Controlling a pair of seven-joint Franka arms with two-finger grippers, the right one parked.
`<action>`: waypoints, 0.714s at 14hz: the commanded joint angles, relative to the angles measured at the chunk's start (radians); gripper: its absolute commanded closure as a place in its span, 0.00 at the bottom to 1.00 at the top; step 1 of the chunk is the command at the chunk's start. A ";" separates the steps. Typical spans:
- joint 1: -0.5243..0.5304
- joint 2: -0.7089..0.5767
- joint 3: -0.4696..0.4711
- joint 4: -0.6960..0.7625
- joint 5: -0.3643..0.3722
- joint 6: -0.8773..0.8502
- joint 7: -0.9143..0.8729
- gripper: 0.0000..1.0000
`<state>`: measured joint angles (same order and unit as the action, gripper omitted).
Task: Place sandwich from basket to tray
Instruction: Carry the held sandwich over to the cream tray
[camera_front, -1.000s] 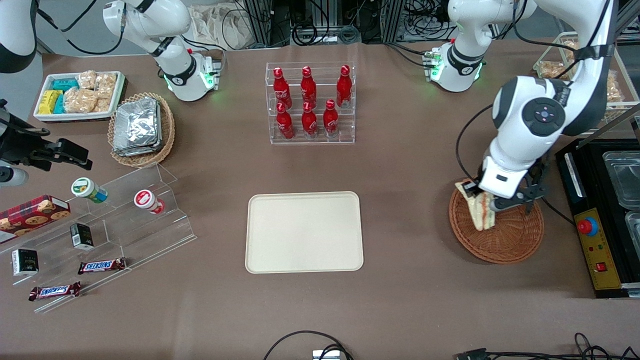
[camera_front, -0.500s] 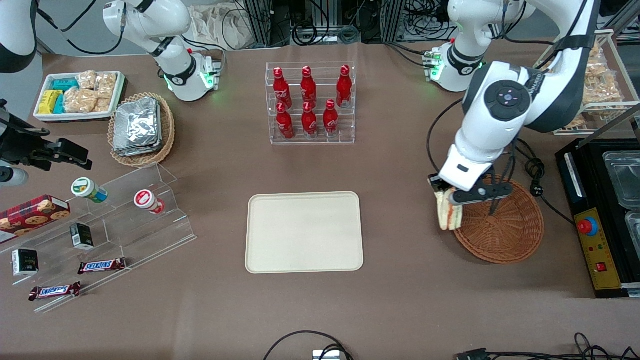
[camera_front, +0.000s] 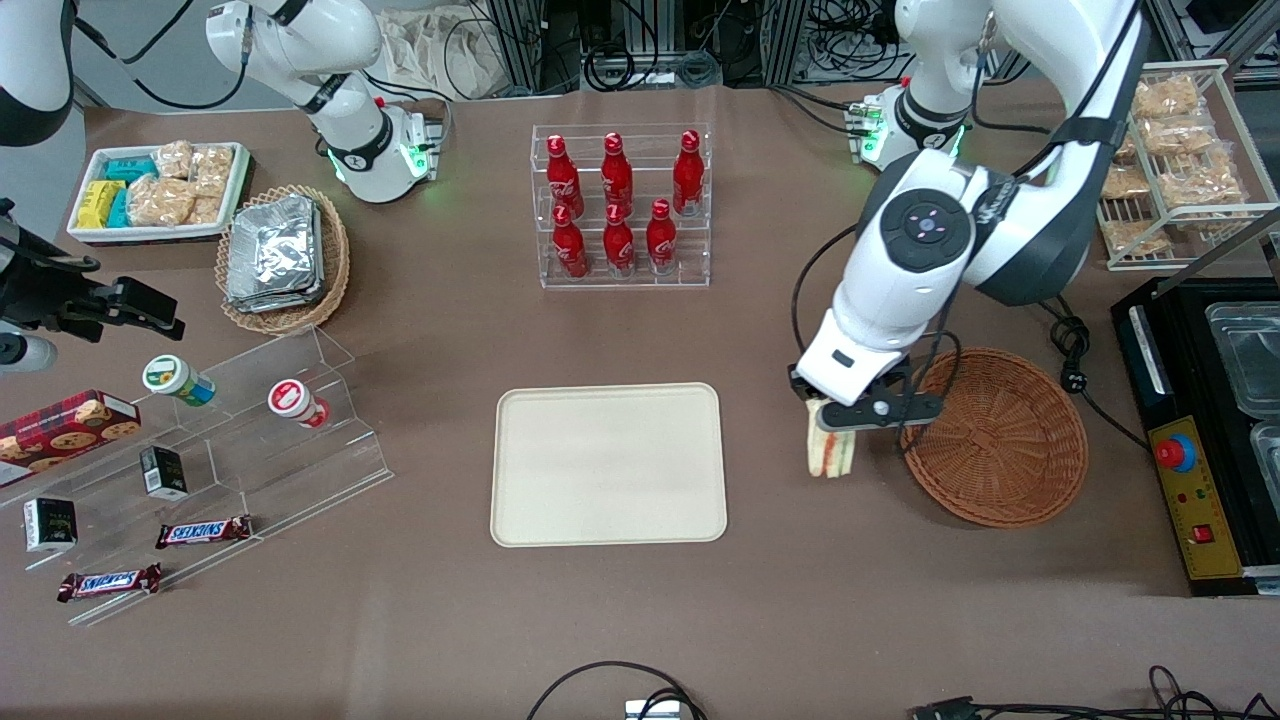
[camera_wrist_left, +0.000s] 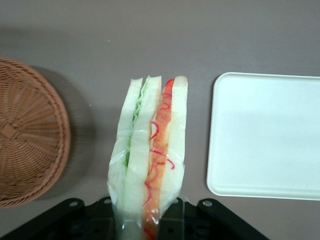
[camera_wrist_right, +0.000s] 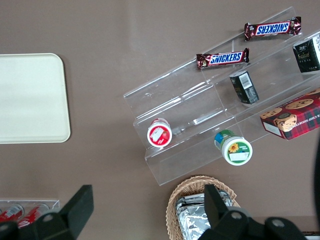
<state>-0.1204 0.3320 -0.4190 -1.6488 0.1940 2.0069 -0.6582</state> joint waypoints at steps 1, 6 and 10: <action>-0.059 0.096 0.002 0.125 0.044 -0.036 -0.064 1.00; -0.142 0.220 0.002 0.208 0.123 -0.034 -0.133 1.00; -0.209 0.343 0.006 0.314 0.154 -0.033 -0.153 1.00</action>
<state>-0.2858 0.5945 -0.4186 -1.4422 0.3196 2.0046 -0.7940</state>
